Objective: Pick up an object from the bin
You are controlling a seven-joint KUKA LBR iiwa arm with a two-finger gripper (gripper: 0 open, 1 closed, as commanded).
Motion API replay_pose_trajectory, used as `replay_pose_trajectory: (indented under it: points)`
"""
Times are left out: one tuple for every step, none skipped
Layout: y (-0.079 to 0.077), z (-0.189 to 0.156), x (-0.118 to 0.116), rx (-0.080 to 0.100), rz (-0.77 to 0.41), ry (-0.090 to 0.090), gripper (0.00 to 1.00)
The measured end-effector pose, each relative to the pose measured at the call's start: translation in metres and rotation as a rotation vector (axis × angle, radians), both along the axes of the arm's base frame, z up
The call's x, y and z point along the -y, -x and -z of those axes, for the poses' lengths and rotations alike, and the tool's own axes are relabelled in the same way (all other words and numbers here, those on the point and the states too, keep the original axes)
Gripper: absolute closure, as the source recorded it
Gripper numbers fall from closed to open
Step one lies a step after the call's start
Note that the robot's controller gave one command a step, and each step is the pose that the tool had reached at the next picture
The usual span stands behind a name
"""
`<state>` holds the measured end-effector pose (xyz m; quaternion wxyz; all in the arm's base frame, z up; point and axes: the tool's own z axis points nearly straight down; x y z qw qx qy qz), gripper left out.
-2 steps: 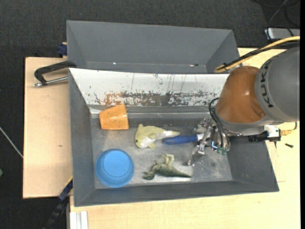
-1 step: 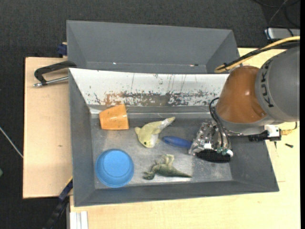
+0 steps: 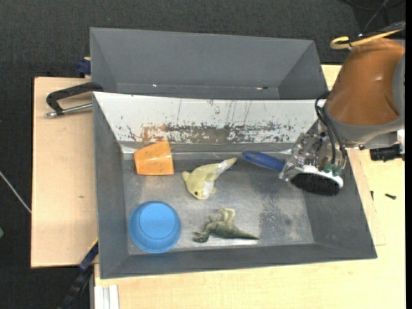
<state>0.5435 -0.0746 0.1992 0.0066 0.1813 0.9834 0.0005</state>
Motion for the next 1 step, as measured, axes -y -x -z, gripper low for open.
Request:
replay_pose_trajectory:
  points:
    - [-0.0033, -0.0661, -0.0431, -0.004, -0.189, 0.000, 1.00]
